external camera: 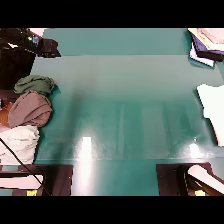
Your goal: Fold the shirts.
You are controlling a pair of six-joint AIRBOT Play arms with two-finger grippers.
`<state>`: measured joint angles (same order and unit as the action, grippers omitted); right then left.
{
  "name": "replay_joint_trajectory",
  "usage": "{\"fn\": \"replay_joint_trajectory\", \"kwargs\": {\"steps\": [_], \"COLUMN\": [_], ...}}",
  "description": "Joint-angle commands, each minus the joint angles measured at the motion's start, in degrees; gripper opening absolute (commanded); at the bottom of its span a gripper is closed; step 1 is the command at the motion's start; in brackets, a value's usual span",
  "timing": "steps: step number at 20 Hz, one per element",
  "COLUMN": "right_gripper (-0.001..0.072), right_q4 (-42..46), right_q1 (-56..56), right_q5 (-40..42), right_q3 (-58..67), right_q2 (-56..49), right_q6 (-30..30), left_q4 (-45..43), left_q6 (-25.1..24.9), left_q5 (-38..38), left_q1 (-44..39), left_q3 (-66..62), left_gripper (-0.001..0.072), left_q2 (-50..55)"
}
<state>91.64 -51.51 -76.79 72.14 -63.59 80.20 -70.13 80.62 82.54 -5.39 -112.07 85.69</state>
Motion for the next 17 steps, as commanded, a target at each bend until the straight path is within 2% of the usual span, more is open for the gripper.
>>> {"fn": "replay_joint_trajectory", "kwargs": {"steps": [1,5,8,9,11,17], "right_gripper": [0.0449,0.0449,0.0445,0.0361,0.0017,0.0016], "right_q4": [-5.7,-20.55,-24.44,-24.2,-24.0,-24.02], "right_q1": [2.67,11.15,21.16,24.81,31.58,42.34], "right_q5": [-1.44,-1.86,-1.62,-1.4,-0.09,5.92], "right_q3": [-1.07,-1.07,-1.07,-1.07,-1.07,-1.07], "right_q2": [0.35,2.03,4.63,5.49,7.02,10.14], "right_q6": [2.08,2.08,2.05,2.03,1.6,1.57], "left_q4": [0.07,0.28,0.28,0.28,0.28,0.28], "left_q6": [-0.02,-0.02,-0.02,-0.02,-0.02,-0.02], "left_q5": [0.02,0.07,-1.33,-1.75,-2.71,-3.72], "left_q1": [0.0,0.02,0.0,0.02,0.0,0.0], "left_q3": [0.0,0.0,0.0,0.0,0.0,0.0], "left_gripper": [0.0031,0.0031,0.0031,0.0031,0.0031,0.0031], "left_q2": [0.0,0.0,0.0,0.0,0.0,0.0]}}
